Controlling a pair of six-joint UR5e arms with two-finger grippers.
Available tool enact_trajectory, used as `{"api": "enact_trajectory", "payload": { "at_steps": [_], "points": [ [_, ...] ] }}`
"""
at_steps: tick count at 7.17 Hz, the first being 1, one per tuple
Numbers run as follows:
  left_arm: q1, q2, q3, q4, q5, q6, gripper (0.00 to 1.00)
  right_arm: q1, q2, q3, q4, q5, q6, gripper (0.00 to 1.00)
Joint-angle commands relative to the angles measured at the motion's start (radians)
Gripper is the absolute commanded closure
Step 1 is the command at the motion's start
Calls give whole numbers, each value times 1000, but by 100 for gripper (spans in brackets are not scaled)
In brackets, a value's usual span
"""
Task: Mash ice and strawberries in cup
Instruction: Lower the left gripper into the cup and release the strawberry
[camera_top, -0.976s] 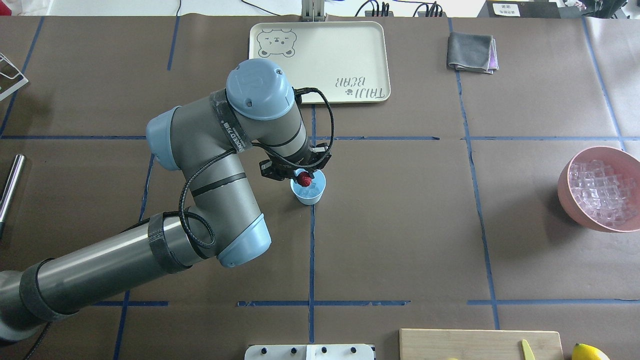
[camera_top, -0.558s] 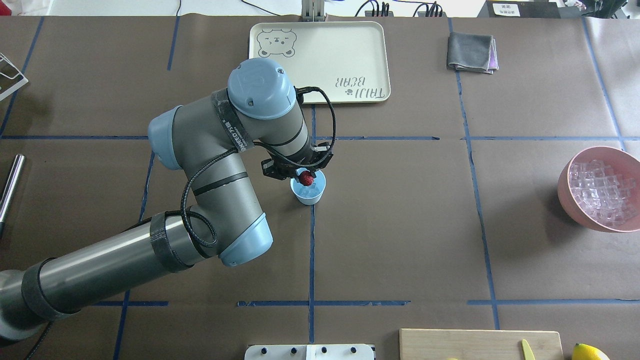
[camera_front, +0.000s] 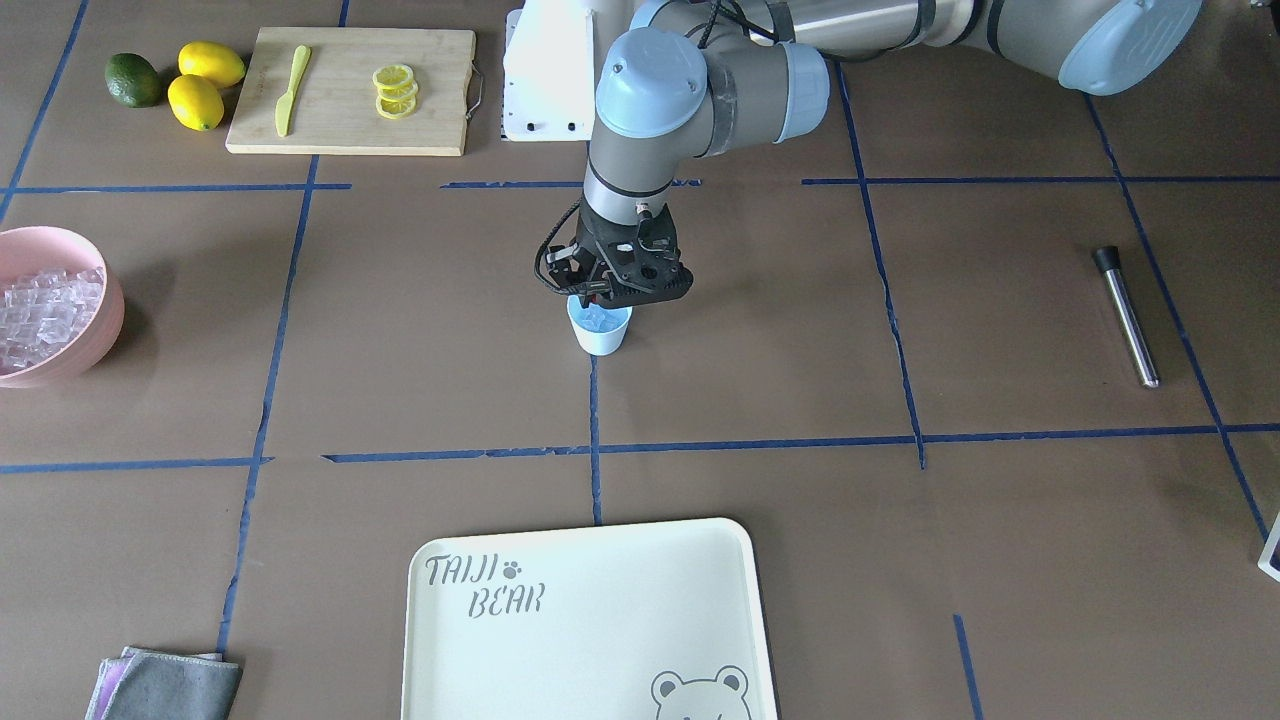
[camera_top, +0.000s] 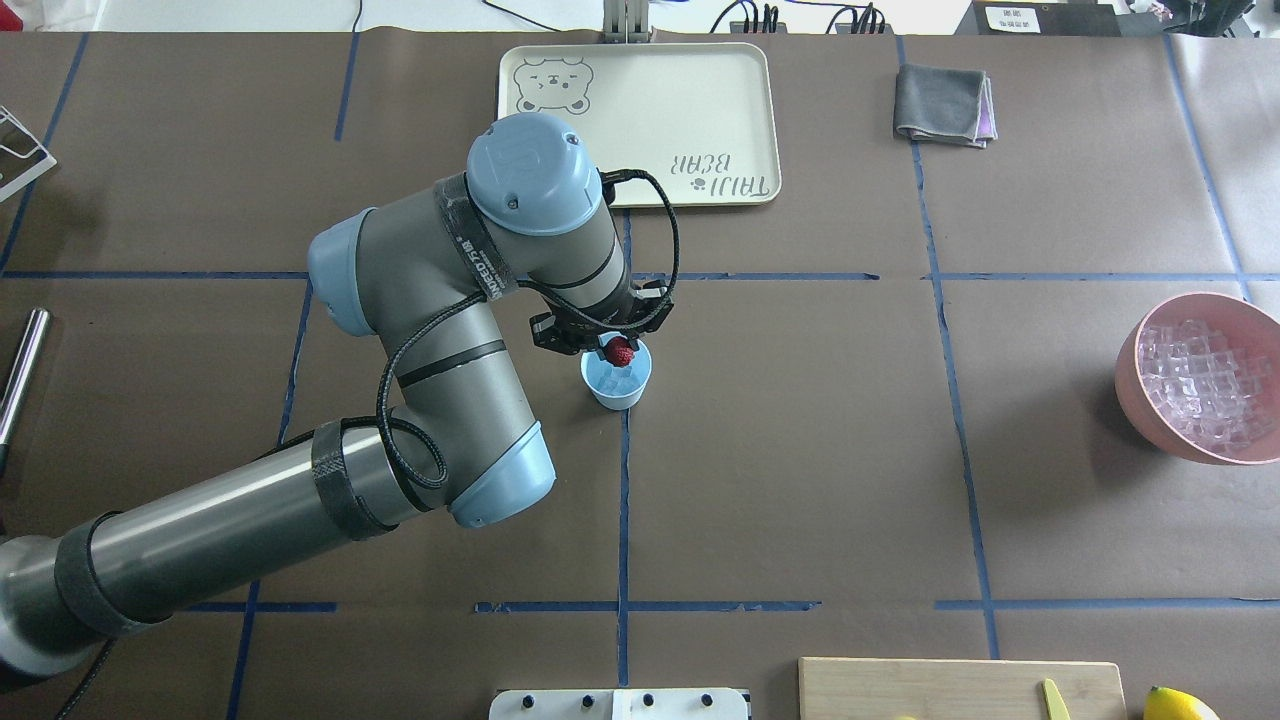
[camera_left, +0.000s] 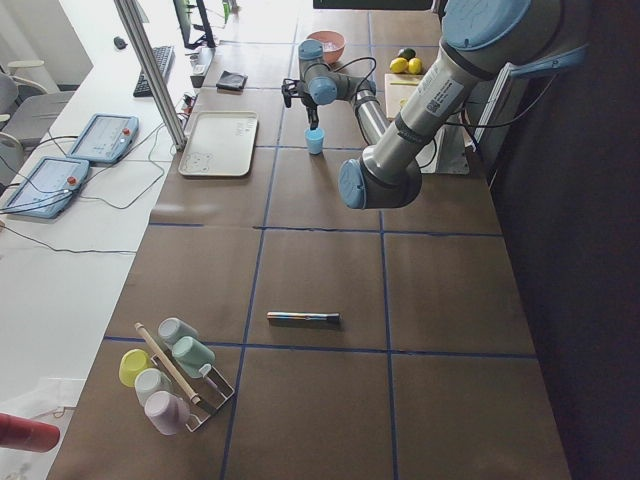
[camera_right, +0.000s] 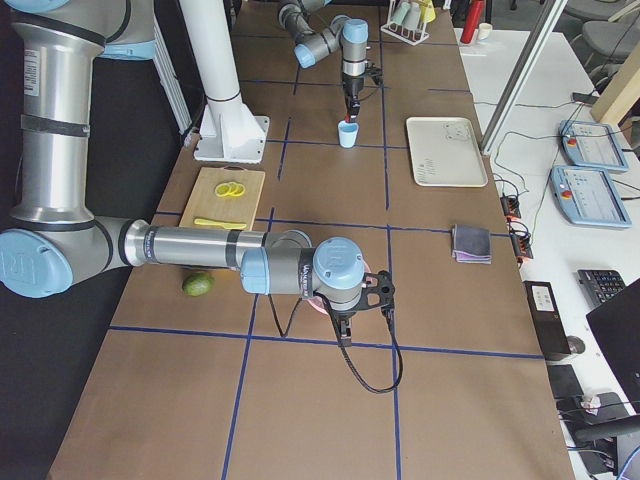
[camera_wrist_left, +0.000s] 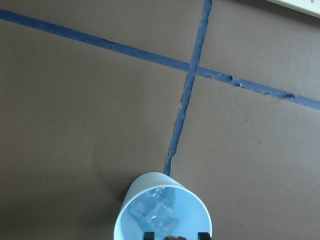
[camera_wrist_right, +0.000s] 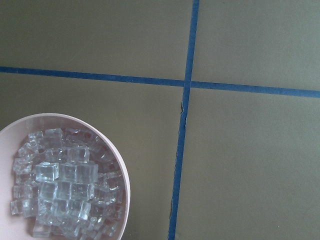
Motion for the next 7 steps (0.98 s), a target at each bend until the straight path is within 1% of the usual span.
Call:
{"api": "enact_trajectory", "payload": {
  "at_steps": [1,4,5,7],
  "points": [
    [0,1,1,-3,0,5,0,0,0,2,0,2,2,1],
    [0,3,1,-1,2,9,0,0,0,0,0,2,0,1],
    [-12,4,-5,8,0,46,0,0,2,3,0,0,0,1],
    [-60,38,-30,37,-13,66,0,-1,6,2,-2,-43,-2,1]
  ]
}}
